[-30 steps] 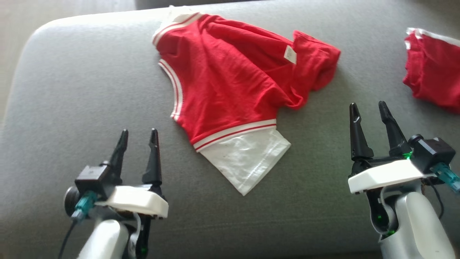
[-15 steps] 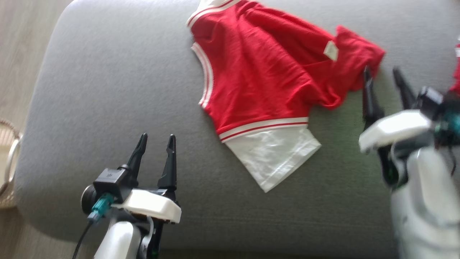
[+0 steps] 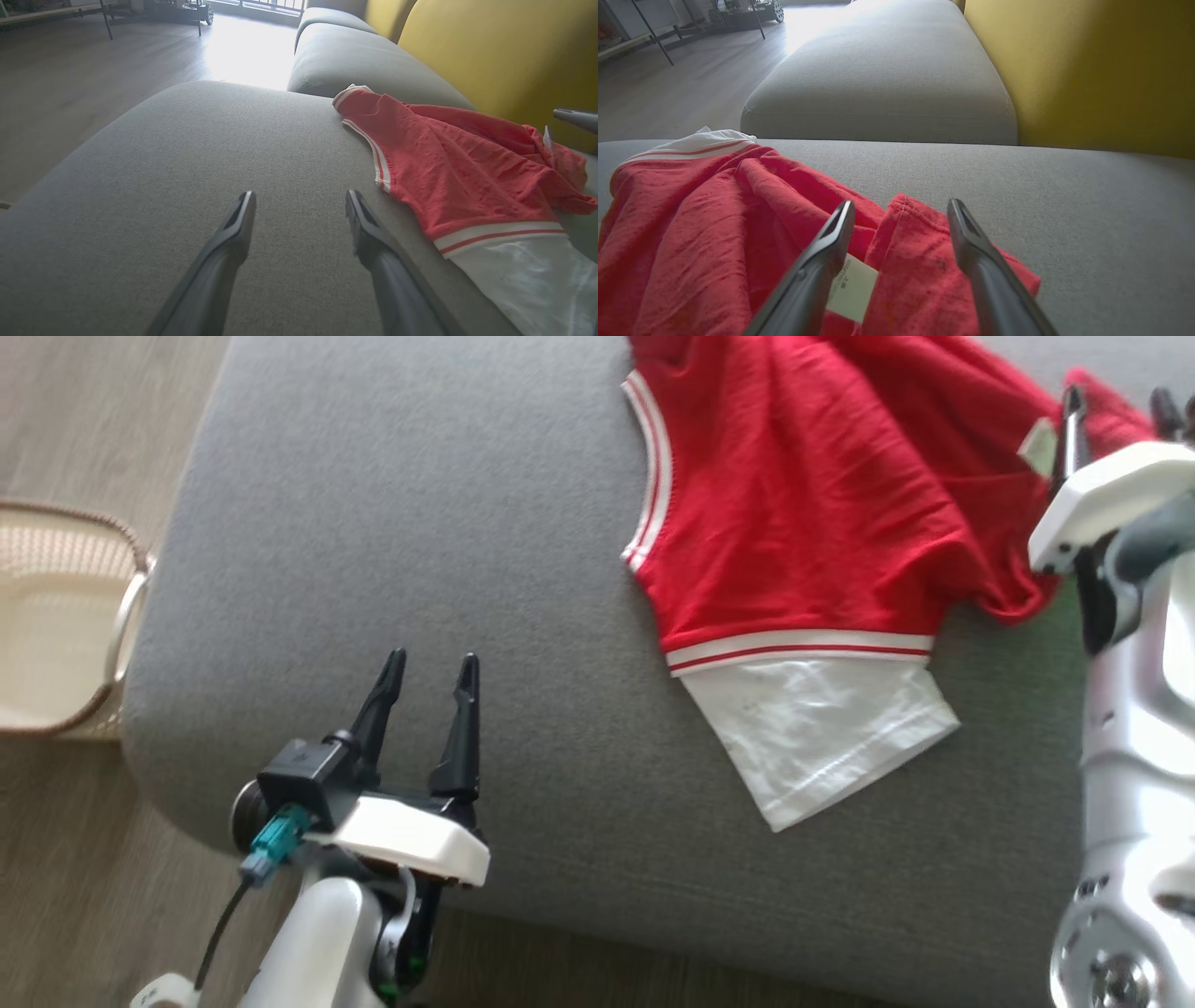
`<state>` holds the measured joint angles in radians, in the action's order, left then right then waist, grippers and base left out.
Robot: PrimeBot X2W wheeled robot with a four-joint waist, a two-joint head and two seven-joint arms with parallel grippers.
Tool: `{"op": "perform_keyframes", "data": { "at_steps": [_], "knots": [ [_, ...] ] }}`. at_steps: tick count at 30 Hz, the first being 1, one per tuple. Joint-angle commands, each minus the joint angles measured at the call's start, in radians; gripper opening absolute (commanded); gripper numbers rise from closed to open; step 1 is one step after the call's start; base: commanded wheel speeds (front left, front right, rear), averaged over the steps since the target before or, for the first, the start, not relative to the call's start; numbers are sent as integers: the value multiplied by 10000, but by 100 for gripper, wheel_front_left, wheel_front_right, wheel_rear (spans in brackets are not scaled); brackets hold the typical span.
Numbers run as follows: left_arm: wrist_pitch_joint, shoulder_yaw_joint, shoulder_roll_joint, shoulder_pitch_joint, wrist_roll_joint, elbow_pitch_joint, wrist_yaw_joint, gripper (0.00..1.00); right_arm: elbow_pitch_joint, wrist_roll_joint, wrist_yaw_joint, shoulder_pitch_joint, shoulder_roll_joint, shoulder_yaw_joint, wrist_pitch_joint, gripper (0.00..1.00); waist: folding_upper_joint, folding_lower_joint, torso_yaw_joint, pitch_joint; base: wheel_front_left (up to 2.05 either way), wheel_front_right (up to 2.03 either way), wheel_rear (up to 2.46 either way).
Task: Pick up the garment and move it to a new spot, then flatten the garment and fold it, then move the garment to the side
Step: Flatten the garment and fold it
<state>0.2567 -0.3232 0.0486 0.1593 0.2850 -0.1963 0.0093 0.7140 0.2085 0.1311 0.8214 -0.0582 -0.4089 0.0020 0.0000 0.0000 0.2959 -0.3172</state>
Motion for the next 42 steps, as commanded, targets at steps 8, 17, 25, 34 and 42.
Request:
{"op": "perform_keyframes", "data": {
  "at_steps": [8,17,25,34,42],
  "knots": [
    [51,-192,18,592,332,349,198,100,1034,1970,-4,1704,-92,-1476,298,100,0,0,522,-492,0,0,0],
    [51,-429,17,626,503,352,305,100,1831,3076,-4,2293,-20,-2762,545,0,0,0,600,-528,0,0,0],
    [51,-354,17,533,476,297,337,100,2319,2827,-4,2606,63,-3322,-1052,0,0,0,301,-274,0,0,0],
    [51,-59,17,328,259,210,260,100,3526,-258,-4,2438,77,-2306,-2615,0,0,0,-752,382,0,0,0],
    [51,75,17,188,170,161,229,100,1101,-3959,-4,127,78,-272,-2635,0,0,0,-1634,819,0,0,0]
  ]
}}
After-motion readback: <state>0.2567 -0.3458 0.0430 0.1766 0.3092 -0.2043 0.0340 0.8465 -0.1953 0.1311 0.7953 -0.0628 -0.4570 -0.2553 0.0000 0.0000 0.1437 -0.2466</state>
